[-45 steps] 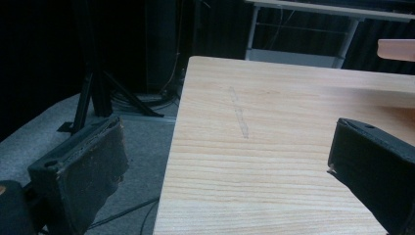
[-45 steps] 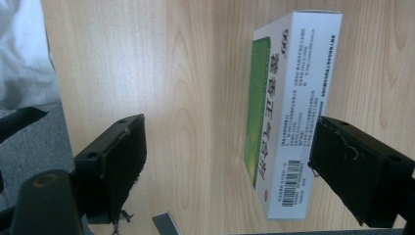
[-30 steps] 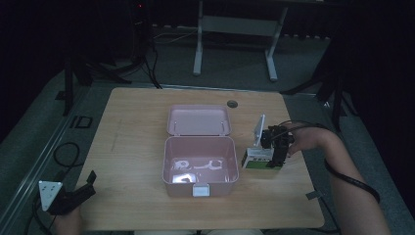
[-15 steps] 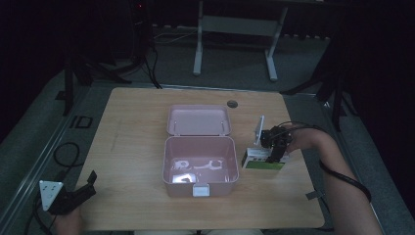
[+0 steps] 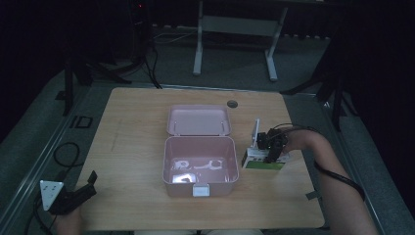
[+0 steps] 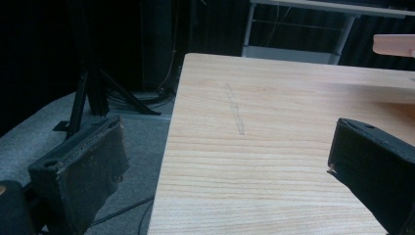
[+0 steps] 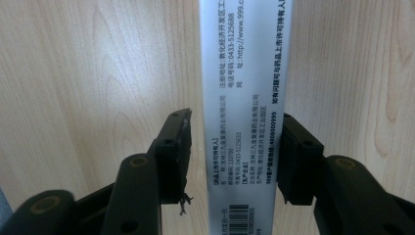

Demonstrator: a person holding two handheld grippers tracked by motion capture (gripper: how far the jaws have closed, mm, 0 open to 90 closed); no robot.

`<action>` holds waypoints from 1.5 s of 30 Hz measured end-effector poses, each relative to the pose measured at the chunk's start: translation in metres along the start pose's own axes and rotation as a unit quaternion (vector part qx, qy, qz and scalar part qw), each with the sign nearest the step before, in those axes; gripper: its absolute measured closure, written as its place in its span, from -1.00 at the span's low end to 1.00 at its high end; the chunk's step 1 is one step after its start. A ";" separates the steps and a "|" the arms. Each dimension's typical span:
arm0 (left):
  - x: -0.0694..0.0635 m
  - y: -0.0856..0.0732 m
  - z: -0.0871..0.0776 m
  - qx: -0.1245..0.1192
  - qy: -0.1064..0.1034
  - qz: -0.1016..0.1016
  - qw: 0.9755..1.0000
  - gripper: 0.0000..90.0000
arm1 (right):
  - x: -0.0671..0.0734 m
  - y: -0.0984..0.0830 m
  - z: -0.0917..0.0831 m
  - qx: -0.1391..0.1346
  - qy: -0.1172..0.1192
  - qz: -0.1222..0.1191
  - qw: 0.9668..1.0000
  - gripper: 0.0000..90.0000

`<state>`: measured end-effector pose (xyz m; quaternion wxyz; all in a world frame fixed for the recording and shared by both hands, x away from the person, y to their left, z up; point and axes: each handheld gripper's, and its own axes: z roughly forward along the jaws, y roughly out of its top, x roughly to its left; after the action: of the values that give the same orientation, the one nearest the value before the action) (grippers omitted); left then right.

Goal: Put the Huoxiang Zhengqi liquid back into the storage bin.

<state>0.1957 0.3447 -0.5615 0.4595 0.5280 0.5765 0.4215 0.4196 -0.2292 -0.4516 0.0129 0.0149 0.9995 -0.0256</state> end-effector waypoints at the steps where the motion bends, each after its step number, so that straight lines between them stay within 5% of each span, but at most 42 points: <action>1: 0.000 0.000 0.000 0.000 0.000 0.000 1.000 -0.98 | 0.000 0.000 0.000 0.001 0.000 -0.001 1.000 0.20; 14: 0.000 0.000 0.000 0.002 0.000 0.004 1.000 -0.98 | -0.002 0.004 0.007 0.019 -0.003 -0.013 1.000 0.36; 25: -0.001 0.000 0.000 0.004 0.000 0.005 1.000 -0.98 | 0.004 0.005 0.005 0.026 0.018 -0.021 0.999 0.37; 45: -0.001 0.000 0.000 0.004 0.002 0.004 1.000 -0.98 | 0.025 0.005 -0.027 0.018 0.002 -0.011 1.000 0.37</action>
<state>0.1959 0.3438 -0.5614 0.4544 0.5317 0.5769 0.4219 0.3941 -0.2224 -0.4252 0.0106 0.0041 0.9990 -0.0442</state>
